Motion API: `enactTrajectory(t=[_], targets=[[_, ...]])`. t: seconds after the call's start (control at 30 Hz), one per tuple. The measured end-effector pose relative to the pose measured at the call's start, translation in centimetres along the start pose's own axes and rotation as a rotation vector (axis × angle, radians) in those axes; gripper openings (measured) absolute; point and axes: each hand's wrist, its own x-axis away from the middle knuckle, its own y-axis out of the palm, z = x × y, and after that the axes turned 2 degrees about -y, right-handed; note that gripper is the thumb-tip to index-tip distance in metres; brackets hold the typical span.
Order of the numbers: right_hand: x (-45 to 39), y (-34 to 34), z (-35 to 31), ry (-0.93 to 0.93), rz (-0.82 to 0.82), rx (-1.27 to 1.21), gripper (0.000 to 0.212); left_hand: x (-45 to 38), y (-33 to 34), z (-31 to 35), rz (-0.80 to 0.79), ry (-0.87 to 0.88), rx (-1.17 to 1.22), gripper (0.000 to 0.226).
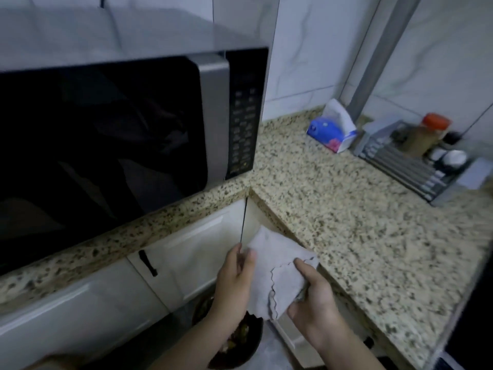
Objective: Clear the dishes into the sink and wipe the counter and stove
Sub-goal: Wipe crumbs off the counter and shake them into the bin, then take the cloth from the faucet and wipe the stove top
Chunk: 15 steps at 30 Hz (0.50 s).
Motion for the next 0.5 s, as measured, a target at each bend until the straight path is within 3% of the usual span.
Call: enactTrajectory(t=[0.07, 0.2, 0.27, 0.5], targets=[[2.4, 1.5, -2.7, -0.079, -0.050, 0.077, 0.040, 1.0, 0.5, 4.0, -0.010, -0.010, 0.072, 0.073], [5.9, 3.6, -6.9, -0.292, -0.006, 0.308, 0.042, 2.8, 1.6, 11.1, -0.008, 0.042, 0.128, 0.014], [8.2, 4.6, -9.2, -0.405, 0.071, 0.397, 0.035, 4.0, 2.2, 14.3, -0.026, 0.110, 0.105, 0.005], [15.4, 6.0, -14.8, -0.645, 0.273, 0.555, 0.025, 8.3, 3.3, 22.4, -0.149, 0.263, 0.046, 0.021]])
